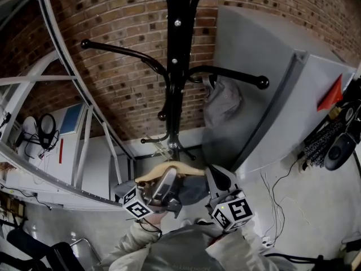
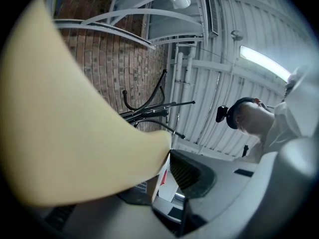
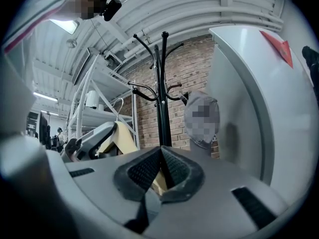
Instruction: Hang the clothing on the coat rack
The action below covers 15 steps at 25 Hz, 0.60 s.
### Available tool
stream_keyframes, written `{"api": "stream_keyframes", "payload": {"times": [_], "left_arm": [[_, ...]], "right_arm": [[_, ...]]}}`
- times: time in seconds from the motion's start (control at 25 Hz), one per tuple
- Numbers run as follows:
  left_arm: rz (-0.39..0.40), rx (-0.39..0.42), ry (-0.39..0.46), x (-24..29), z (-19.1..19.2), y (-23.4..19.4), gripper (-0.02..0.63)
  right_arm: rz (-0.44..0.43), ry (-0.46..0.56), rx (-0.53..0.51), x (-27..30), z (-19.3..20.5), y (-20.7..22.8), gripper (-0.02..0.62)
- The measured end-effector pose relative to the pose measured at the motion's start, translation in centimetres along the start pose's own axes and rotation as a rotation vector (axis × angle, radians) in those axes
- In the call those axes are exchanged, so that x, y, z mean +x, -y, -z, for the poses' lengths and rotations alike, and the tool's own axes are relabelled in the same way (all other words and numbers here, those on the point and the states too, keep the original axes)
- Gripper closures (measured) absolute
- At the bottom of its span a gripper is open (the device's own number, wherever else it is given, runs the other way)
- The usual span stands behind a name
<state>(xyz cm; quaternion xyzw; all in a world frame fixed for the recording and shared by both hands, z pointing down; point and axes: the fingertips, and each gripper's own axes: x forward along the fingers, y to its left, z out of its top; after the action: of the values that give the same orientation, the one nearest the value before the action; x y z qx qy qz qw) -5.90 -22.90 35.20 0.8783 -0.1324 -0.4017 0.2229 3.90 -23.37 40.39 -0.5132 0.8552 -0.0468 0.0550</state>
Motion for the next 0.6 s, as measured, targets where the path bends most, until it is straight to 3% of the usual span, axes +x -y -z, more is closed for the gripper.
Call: {"api": "stream_keyframes", "payload": {"times": [0.6], "left_arm": [[-0.021, 0.068, 0.025, 2.9, -1.6, -0.9, 0.502]], "right_arm": [[-0.074, 0.034, -0.025, 2.4, -2.5, 1.3, 0.571]]}}
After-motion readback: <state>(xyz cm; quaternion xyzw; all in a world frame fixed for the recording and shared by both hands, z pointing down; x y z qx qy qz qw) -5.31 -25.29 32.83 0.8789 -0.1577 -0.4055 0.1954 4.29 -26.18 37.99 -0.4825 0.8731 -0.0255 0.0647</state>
